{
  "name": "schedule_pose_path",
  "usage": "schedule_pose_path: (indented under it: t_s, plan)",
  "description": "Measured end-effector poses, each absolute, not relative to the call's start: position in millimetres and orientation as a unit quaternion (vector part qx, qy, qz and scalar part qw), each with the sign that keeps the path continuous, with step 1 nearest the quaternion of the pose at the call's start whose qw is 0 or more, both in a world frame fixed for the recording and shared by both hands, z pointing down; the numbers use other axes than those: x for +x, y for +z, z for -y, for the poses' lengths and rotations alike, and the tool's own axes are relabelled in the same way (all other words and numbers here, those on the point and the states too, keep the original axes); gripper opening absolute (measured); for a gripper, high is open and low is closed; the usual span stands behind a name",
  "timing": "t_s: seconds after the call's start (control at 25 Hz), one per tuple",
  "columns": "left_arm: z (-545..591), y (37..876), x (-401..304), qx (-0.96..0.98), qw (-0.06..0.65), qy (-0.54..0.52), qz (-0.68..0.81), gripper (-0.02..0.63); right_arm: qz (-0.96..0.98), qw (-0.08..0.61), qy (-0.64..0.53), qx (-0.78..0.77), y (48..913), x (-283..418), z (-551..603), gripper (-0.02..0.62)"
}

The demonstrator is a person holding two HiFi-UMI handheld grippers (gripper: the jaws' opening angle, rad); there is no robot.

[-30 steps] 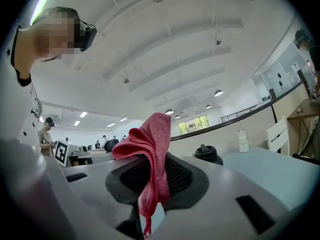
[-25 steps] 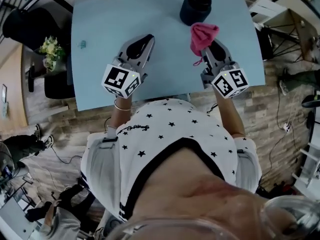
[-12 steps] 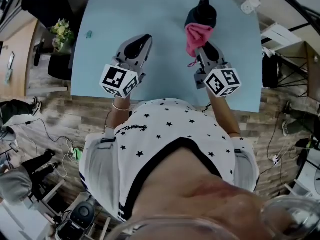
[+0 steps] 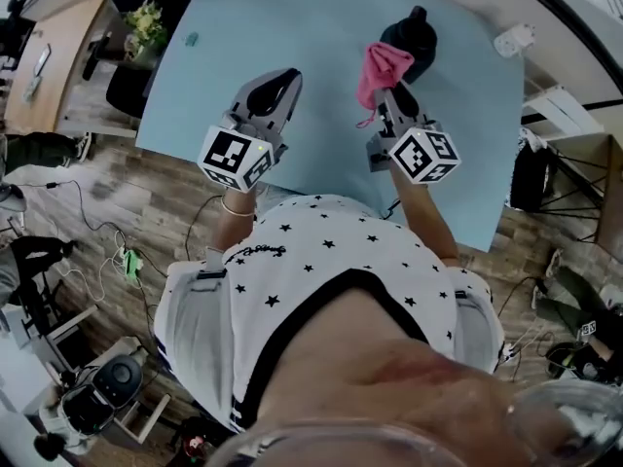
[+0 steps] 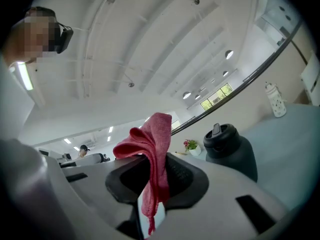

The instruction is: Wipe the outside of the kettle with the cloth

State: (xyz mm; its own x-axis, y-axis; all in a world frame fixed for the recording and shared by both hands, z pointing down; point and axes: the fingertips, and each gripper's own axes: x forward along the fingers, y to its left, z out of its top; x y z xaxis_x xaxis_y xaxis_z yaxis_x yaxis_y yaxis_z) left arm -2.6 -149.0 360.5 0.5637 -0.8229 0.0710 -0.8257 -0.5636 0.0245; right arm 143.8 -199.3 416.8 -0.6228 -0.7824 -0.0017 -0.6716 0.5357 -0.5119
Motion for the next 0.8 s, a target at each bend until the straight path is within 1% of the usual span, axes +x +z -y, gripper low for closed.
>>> schedule_pose_path:
  t_s: [0.32,0.52,0.8]
  plan:
    - [134.4,368.0,-21.6,0.875,0.032,0.04,0.482,0.04,-0.837,0.149,-0.285,-0.442,435.3,131.2,210.7,0.069]
    - [145.7,360.8,-36.7,0.883,0.027,0.04,0.467,0.04,-0.811,0.165,-0.311,-0.468,444.8,115.0,228.1,0.069]
    - [164.9,357.5,-68.3,0.889,0.022,0.048,0.454,0.04,-0.744,0.191,-0.359,-0.53,467.4,114.7,261.1,0.067]
